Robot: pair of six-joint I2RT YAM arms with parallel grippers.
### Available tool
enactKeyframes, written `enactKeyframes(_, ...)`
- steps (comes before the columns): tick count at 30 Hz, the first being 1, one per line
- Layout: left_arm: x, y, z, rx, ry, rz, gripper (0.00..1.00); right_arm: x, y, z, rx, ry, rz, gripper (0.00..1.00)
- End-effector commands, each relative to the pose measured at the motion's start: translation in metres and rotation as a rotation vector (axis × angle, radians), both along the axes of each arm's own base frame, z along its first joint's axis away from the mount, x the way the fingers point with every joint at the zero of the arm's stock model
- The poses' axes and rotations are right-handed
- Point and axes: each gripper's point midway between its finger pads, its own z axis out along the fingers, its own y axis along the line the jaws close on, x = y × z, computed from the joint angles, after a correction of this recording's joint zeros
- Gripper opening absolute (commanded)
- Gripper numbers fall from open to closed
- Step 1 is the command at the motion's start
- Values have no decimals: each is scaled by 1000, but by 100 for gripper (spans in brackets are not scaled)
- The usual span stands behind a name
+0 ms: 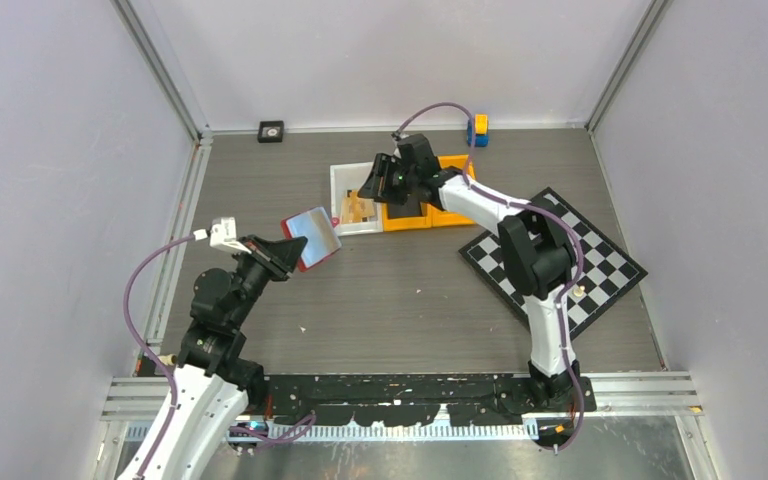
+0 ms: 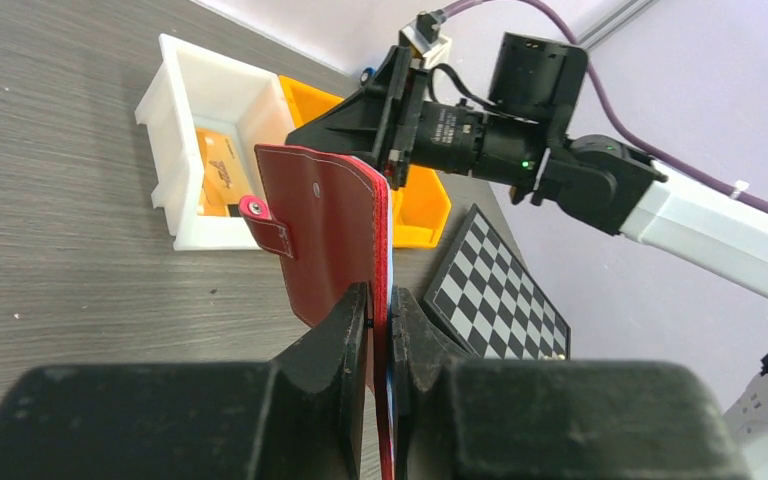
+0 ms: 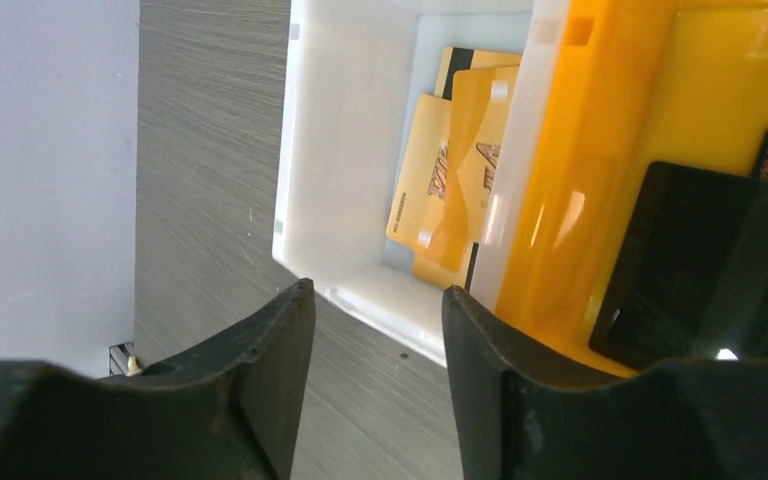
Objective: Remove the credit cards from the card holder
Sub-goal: Place the credit card in the storage box, then remove the credit card from the card holder.
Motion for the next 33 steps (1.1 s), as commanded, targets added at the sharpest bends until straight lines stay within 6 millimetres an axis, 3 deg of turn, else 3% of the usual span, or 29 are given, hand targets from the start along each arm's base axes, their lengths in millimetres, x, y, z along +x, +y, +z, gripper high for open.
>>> enactKeyframes(1, -1, -2, 14, -20, -48, -14, 0, -7, -20, 72, 6, -131, -53, 60)
enactKeyframes(3, 1, -1, 11, -20, -47, -8, 0, -17, -30, 76, -2, -134, -72, 73)
enactKeyframes(5, 4, -1, 7, -22, -39, 1, 0, -28, -35, 78, 6, -123, -74, 79)
enactKeyframes(10, 10, -6, -3, -30, -8, -20, 0, -60, -43, 78, 66, -100, -60, 81)
enactKeyframes(14, 14, -11, -6, -30, 7, -37, 0, -76, -52, 89, 90, -142, -60, 81)
enactKeyframes(18, 12, -18, -2, -50, 6, -77, 0, -86, -76, 91, 28, -190, -105, 79)
enactKeyframes(20, 9, -19, 2, -47, 1, -87, 0, -90, -90, 83, 16, -199, -168, 80)
enactKeyframes(25, 8, -15, 4, -52, -10, -70, 0, -116, -99, 72, 83, -272, -133, 79)
enactKeyframes(33, 12, -24, -2, -67, 21, -111, 0, -136, -143, 71, -94, -310, -180, 80)
